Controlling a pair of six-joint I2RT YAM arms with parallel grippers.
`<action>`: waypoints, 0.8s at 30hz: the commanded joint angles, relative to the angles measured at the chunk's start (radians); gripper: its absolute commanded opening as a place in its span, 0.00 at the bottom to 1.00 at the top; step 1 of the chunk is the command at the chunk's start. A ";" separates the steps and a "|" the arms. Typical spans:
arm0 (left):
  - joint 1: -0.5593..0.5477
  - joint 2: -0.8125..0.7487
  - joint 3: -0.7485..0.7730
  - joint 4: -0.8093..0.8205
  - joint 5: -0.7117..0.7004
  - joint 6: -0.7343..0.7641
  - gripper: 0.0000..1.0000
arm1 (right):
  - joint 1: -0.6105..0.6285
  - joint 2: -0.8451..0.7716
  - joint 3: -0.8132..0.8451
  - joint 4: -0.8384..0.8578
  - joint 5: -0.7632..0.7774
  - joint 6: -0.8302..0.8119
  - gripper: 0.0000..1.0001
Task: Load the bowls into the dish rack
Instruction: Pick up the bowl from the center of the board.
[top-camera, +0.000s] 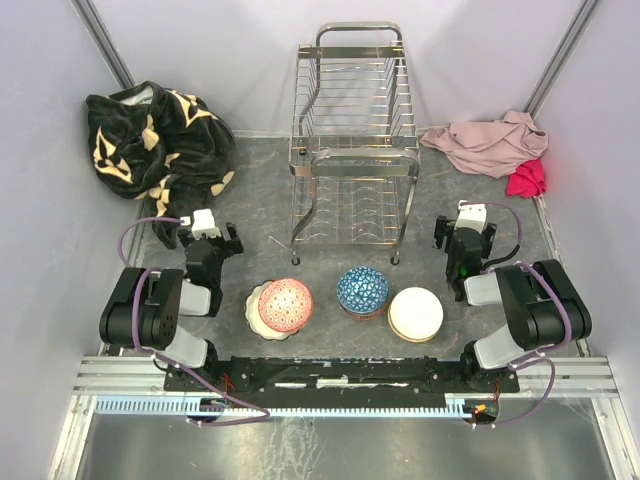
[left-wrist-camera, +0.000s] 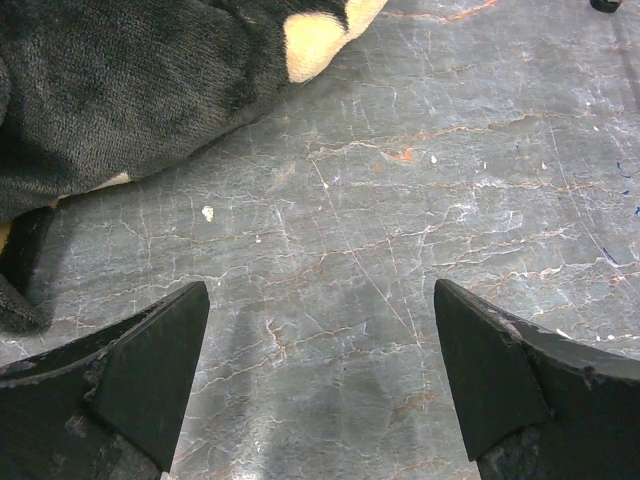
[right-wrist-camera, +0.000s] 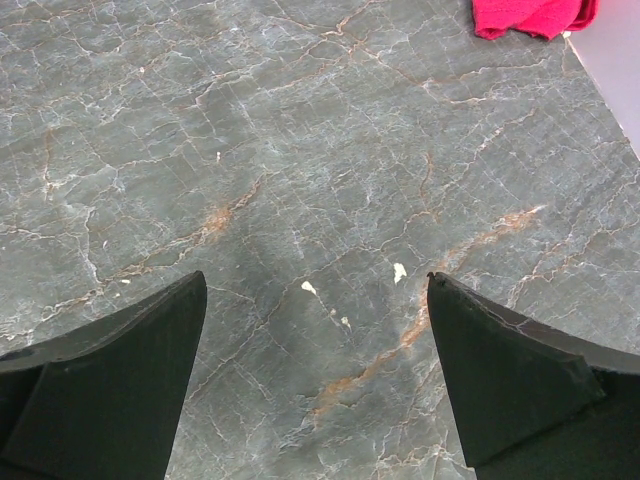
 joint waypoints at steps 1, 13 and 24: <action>0.004 0.005 0.024 0.060 0.004 0.046 0.99 | -0.003 -0.011 0.034 0.023 -0.011 0.000 0.99; 0.003 -0.001 0.017 0.071 0.010 0.050 0.99 | -0.003 -0.012 0.035 0.021 -0.011 -0.001 0.99; -0.052 -0.311 0.023 -0.206 0.046 0.077 0.99 | 0.014 -0.190 0.010 -0.063 0.003 -0.011 0.99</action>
